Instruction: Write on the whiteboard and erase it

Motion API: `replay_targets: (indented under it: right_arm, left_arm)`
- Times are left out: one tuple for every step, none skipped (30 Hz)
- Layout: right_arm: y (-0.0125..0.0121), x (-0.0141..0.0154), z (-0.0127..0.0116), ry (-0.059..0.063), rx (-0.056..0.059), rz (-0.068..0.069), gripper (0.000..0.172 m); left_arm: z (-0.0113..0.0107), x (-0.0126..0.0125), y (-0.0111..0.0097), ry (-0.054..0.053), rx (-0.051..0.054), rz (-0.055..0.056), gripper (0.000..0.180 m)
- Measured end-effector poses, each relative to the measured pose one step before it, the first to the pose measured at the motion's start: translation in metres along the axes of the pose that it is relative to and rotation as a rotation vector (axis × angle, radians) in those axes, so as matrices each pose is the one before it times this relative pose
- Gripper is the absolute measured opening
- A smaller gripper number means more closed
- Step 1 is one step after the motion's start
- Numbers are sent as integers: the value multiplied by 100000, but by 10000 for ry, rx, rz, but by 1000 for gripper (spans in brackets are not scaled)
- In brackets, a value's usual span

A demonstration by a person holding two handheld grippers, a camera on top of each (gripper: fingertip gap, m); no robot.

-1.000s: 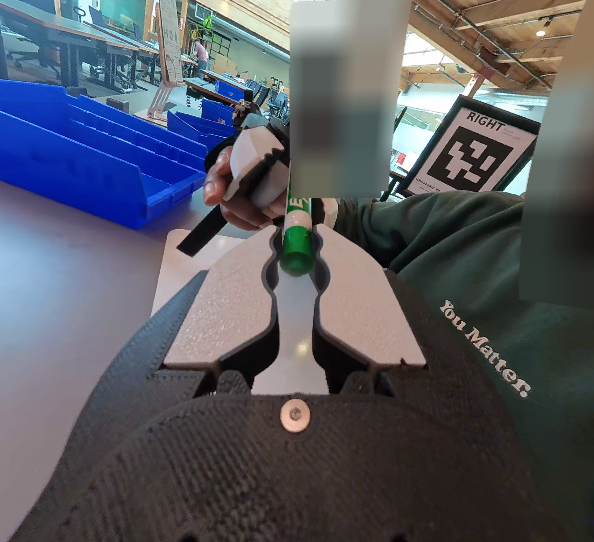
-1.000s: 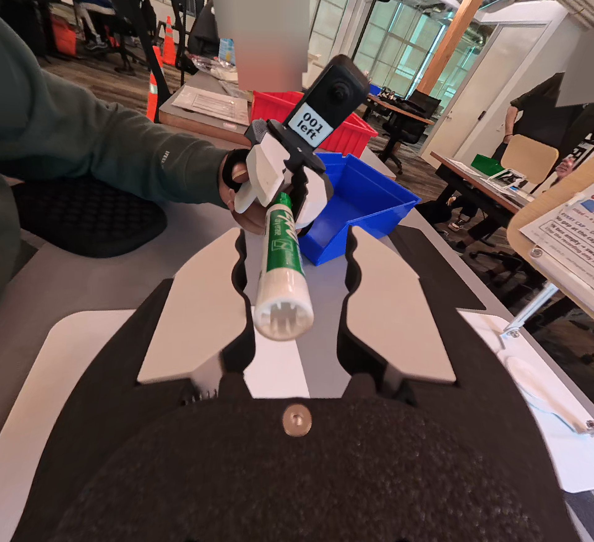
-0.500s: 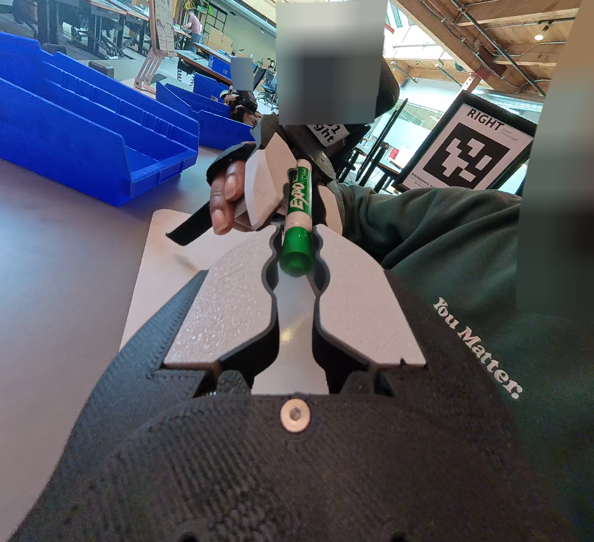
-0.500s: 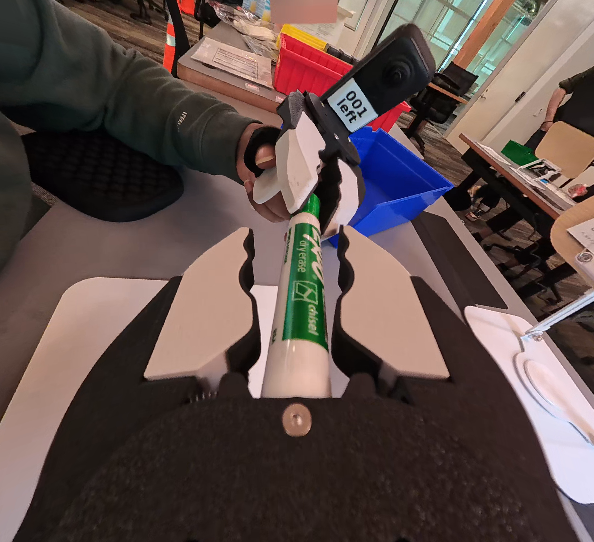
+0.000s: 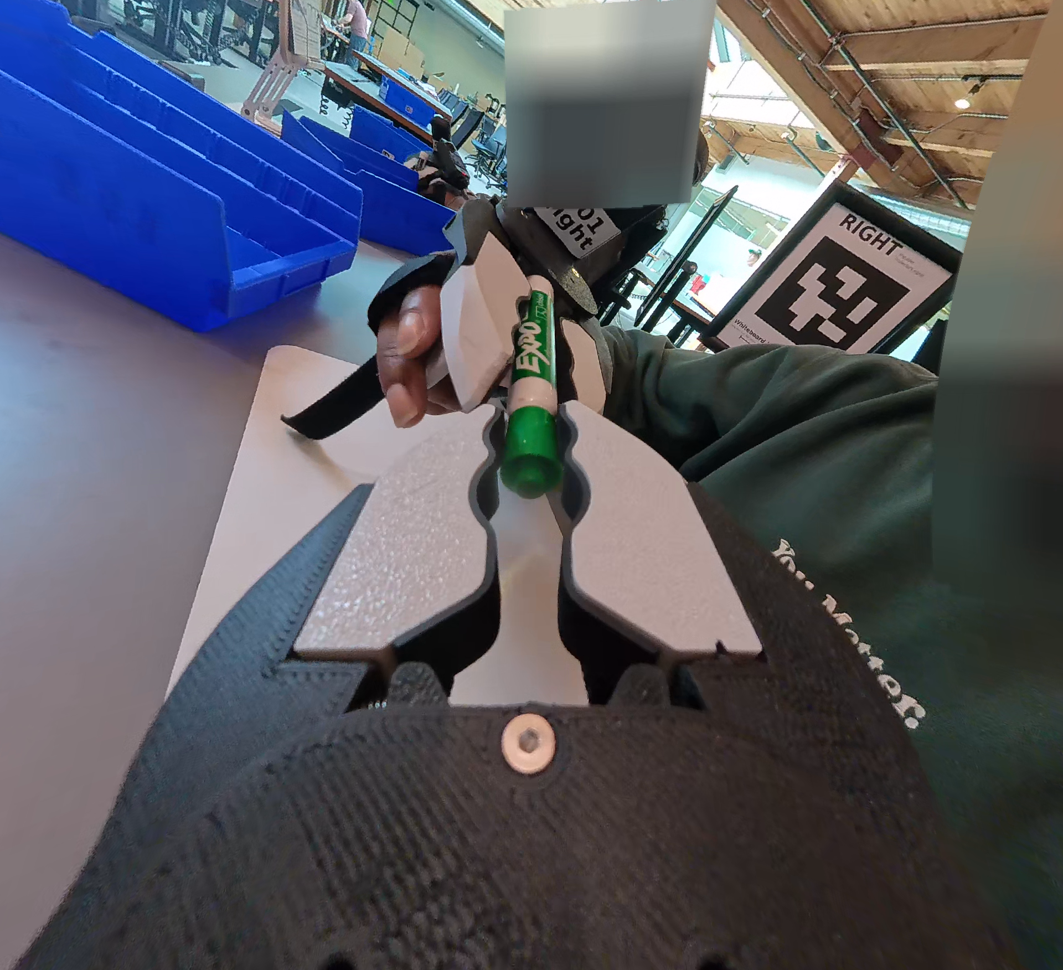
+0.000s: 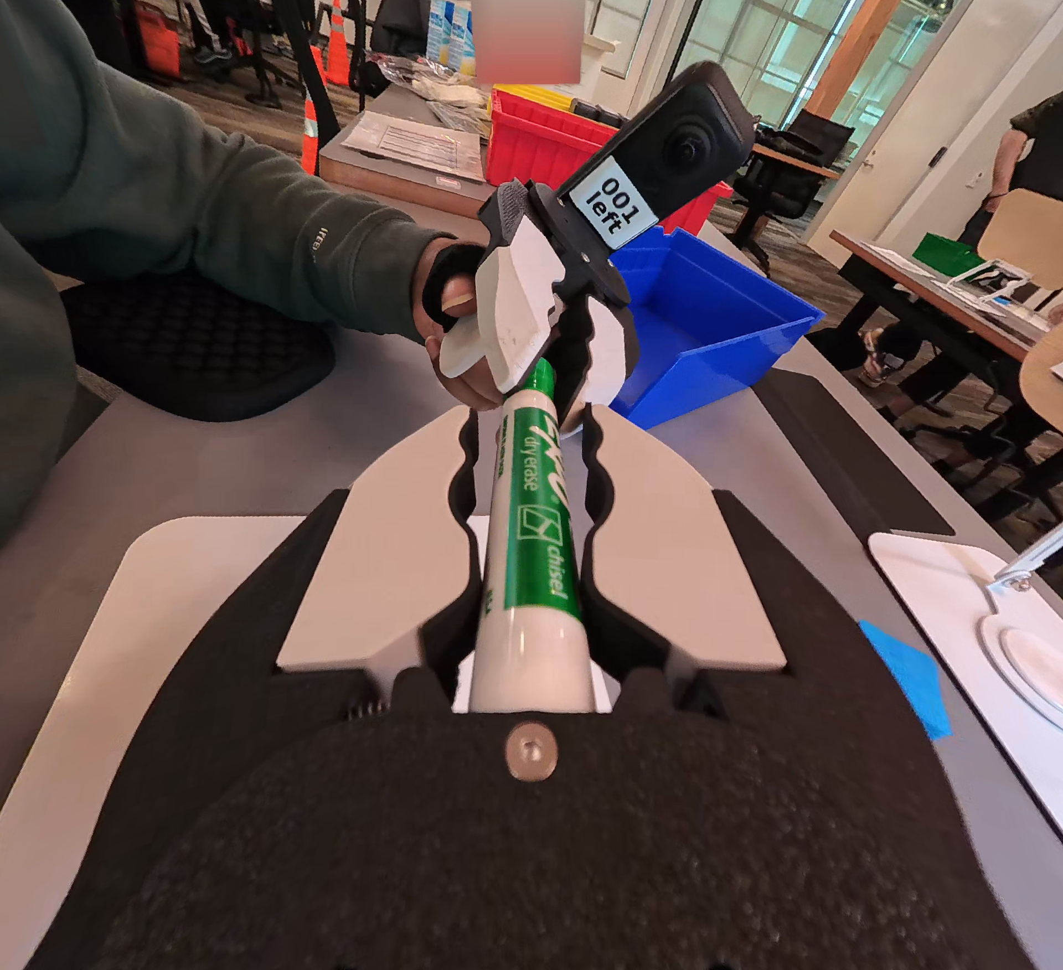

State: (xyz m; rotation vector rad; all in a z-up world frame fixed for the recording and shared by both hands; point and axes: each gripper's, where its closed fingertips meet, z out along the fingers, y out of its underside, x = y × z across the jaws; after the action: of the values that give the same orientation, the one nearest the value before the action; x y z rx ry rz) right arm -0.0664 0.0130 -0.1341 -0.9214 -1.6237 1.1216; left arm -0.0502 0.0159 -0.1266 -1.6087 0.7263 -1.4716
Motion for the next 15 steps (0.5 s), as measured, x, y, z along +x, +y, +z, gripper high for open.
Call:
replay_targets:
  right_arm:
    - [25, 36, 17, 23, 23, 56, 35]
    - [54, 32, 25, 12, 9, 61, 35]
    - [87, 2, 5, -36, -15, 75, 34]
    - [133, -11, 5, -51, -47, 58, 35]
    - [103, -5, 11, -32, -42, 20, 35]
    - [108, -8, 20, -6, -50, 4, 35]
    - [99, -38, 29, -20, -56, 2, 35]
    - [64, -42, 22, -25, -33, 6, 35]
    - [75, -44, 27, -25, -44, 1, 35]
    - [60, -53, 28, -33, -40, 2, 36]
    - [32, -46, 34, -14, -12, 3, 36]
    - [-31, -77, 35, -40, 26, 10, 37]
    - [-88, -103, 46, -50, 46, 26, 39]
    - [68, -16, 59, -2, -80, 5, 41]
    - [59, 3, 48, 38, -60, -56, 41]
  left_arm:
    - [-14, -47, 26, 9, 11, -40, 17]
    - [-8, -68, 33, -7, 2, -50, 17]
    - [9, -66, 77, -11, -28, -52, 17]
    - [13, -87, 93, -31, -32, -35, 17]
    - [15, -73, 97, -19, -29, -38, 17]
    - [16, -66, 77, -3, -44, -82, 17]
    - [2, -50, 93, 0, -77, -74, 18]
    - [2, -9, 83, -3, -57, -22, 17]
    - [11, -17, 83, -7, -64, -40, 17]
    - [13, -7, 95, -6, -89, -44, 17]
    - [2, 21, 66, -1, -73, -39, 17]
    - [36, 6, 131, -9, -108, -35, 17]
    - [90, -136, 323, -103, -221, 3, 17]
    - [133, -211, 352, -154, -207, 64, 17]
    - [132, -172, 204, -118, -91, 49, 18]
